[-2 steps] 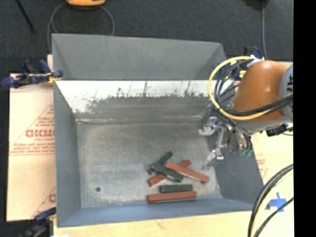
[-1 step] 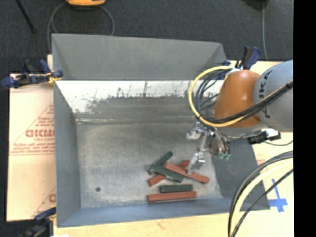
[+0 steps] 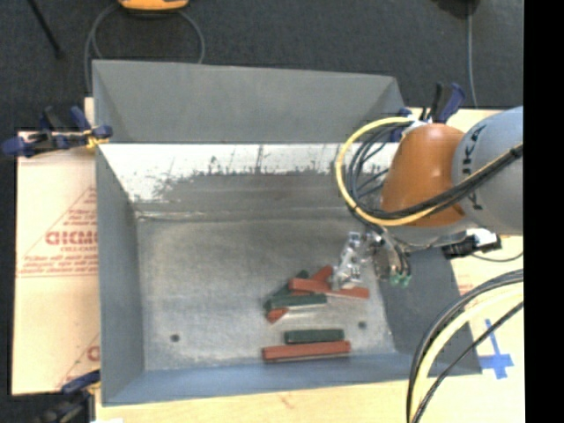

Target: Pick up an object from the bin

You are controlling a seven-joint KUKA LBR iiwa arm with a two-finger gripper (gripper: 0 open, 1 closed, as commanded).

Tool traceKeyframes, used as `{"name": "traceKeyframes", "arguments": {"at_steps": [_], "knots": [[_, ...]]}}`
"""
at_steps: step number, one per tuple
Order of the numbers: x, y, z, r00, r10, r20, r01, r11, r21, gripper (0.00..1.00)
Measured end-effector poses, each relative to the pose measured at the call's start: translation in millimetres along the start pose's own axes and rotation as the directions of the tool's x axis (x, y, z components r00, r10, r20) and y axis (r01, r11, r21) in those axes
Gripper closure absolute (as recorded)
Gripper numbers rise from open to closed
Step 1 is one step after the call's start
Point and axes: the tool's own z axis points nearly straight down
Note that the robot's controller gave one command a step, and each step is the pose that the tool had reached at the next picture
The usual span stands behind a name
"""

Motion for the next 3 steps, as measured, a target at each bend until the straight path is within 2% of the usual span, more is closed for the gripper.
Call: {"name": "traceKeyframes", "arguments": {"at_steps": [1,2,3], "knots": [[-1.1,0.1,5.4,1.000,-0.001,0.017,0.001,1.000,0.002,0.00],[-1.3,0.2,4.3,1.000,-0.004,0.016,0.004,1.000,0.002,1.00],[-1.3,0.2,4.3,1.000,-0.005,0.016,0.005,1.000,0.002,1.00]]}}
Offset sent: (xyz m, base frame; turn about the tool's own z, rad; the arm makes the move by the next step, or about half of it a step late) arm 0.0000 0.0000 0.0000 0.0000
